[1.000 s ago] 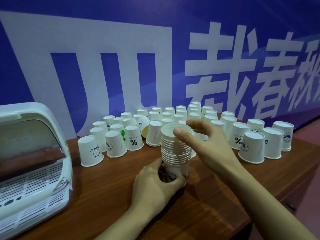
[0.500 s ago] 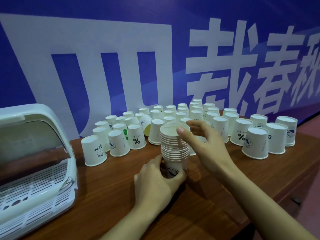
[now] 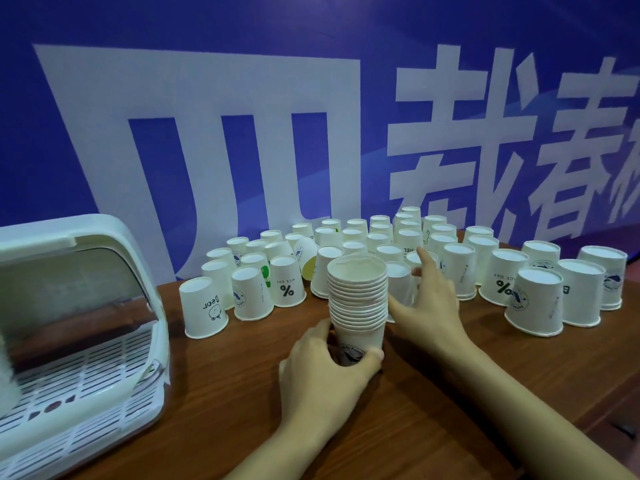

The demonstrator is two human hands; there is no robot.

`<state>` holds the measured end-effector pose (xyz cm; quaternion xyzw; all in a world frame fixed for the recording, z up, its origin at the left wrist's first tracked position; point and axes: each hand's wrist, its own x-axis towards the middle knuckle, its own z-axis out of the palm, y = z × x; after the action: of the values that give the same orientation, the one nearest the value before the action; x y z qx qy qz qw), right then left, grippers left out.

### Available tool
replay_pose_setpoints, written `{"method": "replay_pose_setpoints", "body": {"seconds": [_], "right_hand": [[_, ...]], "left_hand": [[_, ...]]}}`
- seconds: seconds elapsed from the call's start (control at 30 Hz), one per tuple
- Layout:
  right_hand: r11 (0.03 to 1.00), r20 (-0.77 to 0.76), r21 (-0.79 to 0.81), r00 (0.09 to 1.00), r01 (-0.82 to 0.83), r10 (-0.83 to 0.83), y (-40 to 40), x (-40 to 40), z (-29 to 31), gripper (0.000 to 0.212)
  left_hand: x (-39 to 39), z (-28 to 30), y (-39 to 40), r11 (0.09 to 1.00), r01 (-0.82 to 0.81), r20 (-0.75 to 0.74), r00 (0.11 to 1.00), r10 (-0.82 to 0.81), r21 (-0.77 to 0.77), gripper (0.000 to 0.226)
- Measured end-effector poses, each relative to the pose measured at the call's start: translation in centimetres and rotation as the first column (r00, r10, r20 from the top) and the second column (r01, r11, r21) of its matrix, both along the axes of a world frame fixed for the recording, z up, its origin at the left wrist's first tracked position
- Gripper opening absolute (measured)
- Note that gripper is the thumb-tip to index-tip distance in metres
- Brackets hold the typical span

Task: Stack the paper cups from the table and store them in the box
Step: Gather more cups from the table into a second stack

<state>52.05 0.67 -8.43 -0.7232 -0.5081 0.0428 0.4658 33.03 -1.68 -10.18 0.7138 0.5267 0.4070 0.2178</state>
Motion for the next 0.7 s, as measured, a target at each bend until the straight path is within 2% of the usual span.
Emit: {"method": "replay_pose_setpoints", "body": {"seconds": [0.07,0.13,0.2,0.3,0.47,0.6,0.67,0.7], "right_hand": [[1.0,0.039,0.024,0.999,0.011,-0.012,0.3,0.1,-0.1,0.102],[0.999,0.064,0.037,0.998,0.026,-0.028,0.3,0.1,-0.4,0.086],[0.997,0.056,0.06,0.997,0.043,-0.046,0.0,0.1,-0.6,0.07],[0.993,0.009,0.105,0.998,0.06,-0.061,-0.8,-0.1,-0.5,0.059],[0.977,-0.266,0.198,0.964,0.076,-0.021,-2.0,-0.1,-0.2,0.051],[0.936,-0.511,0.345,0.849,0.061,0.133,-2.6,0.0,0.4,0.053],[0.934,-0.579,0.355,0.791,0.027,0.197,-2.7,0.1,0.5,0.044],[0.94,-0.585,0.34,0.786,0.011,0.202,-2.6,0.2,0.2,0.051]], "left_hand": [[0.0,-0.1,0.0,1.0,-0.002,0.014,1.0,0.002,0.0,0.054],[0.1,-0.2,0.1,1.0,-0.002,0.028,1.0,0.002,0.001,0.053],[0.1,-0.1,0.2,1.0,-0.001,0.039,0.999,0.001,-0.001,0.052],[0.1,-0.1,0.3,1.0,0.001,0.041,0.999,-0.001,0.001,0.053],[0.0,-0.2,0.1,1.0,0.008,0.048,0.999,-0.008,-0.002,0.051],[0.0,-0.3,0.1,1.0,0.015,0.067,0.998,-0.015,-0.013,0.053],[0.1,-0.2,0.0,1.0,0.015,0.066,0.998,-0.014,-0.018,0.053],[0.1,-0.1,0.0,1.0,0.016,0.061,0.998,-0.015,-0.017,0.054]]}}
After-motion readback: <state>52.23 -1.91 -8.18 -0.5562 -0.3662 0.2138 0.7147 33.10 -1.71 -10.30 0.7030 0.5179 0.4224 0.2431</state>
